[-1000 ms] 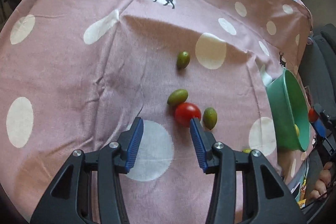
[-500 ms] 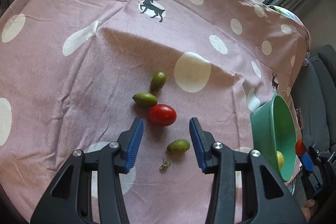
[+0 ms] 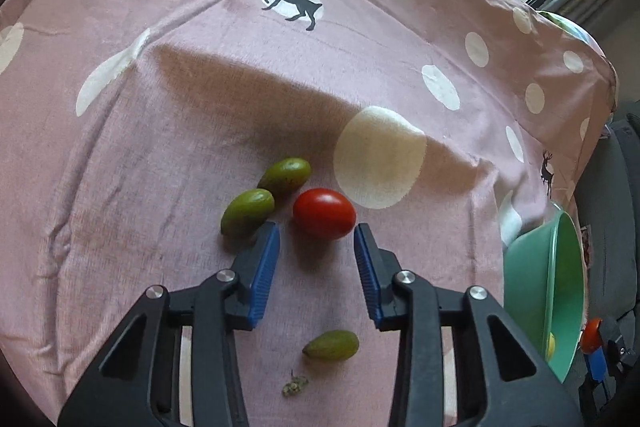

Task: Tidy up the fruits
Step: 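Grasp another red cherry tomato with the left tool while the right tool holds its tomato, then carry the left tool's tomato to the bowl and open both tools, then close the left tool on a green olive while the right tool grasps another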

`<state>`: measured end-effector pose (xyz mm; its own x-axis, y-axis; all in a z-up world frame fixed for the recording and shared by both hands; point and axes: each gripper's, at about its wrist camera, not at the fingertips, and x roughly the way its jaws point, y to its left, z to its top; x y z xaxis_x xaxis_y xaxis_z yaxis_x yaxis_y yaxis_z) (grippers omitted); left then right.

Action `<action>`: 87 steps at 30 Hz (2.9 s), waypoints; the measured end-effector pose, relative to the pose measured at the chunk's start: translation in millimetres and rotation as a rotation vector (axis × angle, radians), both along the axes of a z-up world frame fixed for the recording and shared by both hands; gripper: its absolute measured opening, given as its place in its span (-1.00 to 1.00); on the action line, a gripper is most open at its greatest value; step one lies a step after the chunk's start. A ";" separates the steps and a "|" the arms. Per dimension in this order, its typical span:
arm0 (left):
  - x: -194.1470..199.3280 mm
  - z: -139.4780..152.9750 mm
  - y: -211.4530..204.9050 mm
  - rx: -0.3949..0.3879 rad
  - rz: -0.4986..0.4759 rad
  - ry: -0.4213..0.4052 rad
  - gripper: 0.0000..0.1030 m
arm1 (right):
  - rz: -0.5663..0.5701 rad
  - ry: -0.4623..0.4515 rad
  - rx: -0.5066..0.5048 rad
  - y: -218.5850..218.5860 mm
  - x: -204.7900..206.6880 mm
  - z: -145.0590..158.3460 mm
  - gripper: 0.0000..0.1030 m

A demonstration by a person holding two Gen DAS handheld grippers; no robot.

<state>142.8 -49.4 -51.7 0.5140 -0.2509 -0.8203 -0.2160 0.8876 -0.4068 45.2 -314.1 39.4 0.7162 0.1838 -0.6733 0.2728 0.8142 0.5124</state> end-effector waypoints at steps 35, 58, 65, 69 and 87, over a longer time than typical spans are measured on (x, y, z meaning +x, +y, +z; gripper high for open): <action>-74.8 88.5 -147.5 -0.038 -0.455 -0.399 -0.41 | -0.121 0.041 0.055 -52.3 -8.9 -18.3 -0.39; -80.9 88.0 -46.2 0.114 -0.177 -0.309 0.28 | -0.003 -0.001 -0.014 -14.8 -5.0 3.4 -0.06; -74.2 71.4 43.8 0.125 0.038 -0.203 0.28 | 0.160 0.054 -0.051 38.1 9.6 -0.2 -0.06; -74.4 58.0 67.0 0.117 0.070 -0.167 0.28 | 0.243 0.106 -0.062 69.2 19.4 -10.1 -0.06; -53.2 30.5 83.7 -0.013 0.049 -0.118 -0.11 | 0.396 0.296 -0.053 161.0 53.9 -72.0 -0.32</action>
